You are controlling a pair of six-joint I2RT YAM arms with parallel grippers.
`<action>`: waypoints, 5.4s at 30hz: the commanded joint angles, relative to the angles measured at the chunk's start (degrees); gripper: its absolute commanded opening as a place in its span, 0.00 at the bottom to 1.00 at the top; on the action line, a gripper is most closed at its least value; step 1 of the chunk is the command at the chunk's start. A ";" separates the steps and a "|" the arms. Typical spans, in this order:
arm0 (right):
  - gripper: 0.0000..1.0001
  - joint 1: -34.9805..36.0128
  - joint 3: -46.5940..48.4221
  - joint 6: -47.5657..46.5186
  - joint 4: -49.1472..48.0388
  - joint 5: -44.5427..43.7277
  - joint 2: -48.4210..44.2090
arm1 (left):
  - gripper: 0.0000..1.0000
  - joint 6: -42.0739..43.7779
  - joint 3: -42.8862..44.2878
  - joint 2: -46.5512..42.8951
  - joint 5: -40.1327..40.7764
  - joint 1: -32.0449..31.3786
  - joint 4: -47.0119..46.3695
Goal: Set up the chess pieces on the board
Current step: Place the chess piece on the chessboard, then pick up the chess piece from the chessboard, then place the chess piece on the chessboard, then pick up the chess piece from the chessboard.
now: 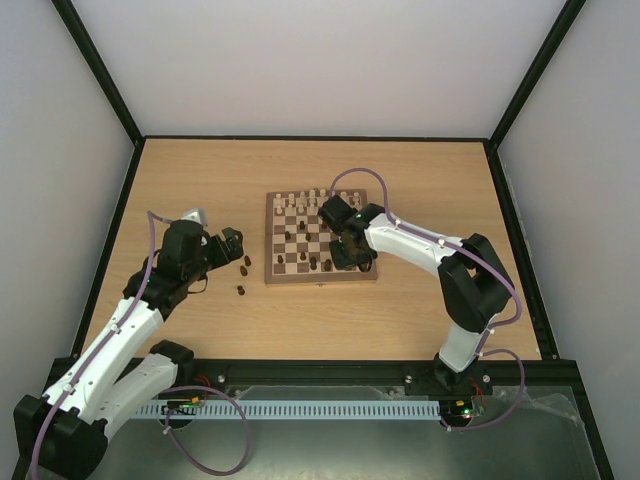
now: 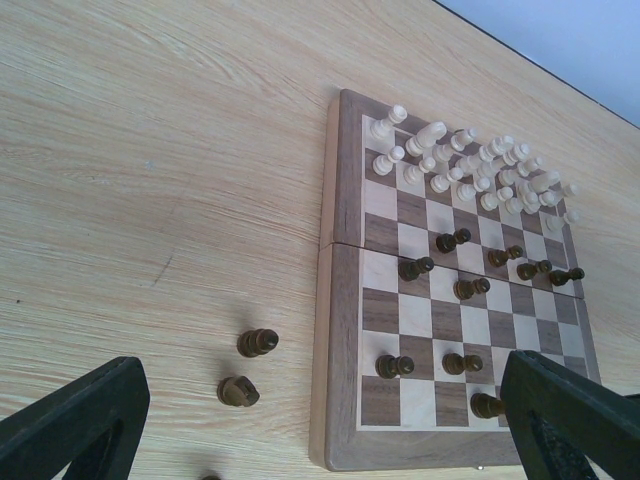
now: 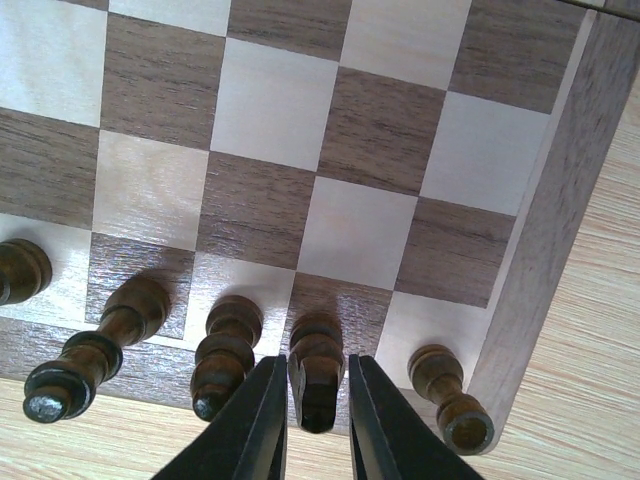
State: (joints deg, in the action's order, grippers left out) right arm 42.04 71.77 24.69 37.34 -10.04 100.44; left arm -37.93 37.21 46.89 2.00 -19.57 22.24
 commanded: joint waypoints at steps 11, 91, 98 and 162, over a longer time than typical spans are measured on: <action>0.33 0.41 3.64 -0.14 5.05 -1.78 -3.27 | 0.99 0.19 -0.38 -0.84 0.12 0.41 0.19; 0.04 -13.48 12.97 -2.64 0.66 0.08 8.14 | 0.99 2.55 0.15 0.24 -3.01 1.16 -2.30; 0.04 -11.80 4.54 -1.75 0.89 0.16 0.04 | 0.99 2.30 0.00 0.13 -3.55 1.18 -2.63; 0.37 -7.24 22.53 -3.42 2.41 1.39 13.48 | 0.99 1.99 0.66 -0.58 -1.92 1.17 -1.66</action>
State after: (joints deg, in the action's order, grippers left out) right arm 34.52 91.42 22.02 36.10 -8.78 110.80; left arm -36.38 36.58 46.48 -0.93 -18.68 20.08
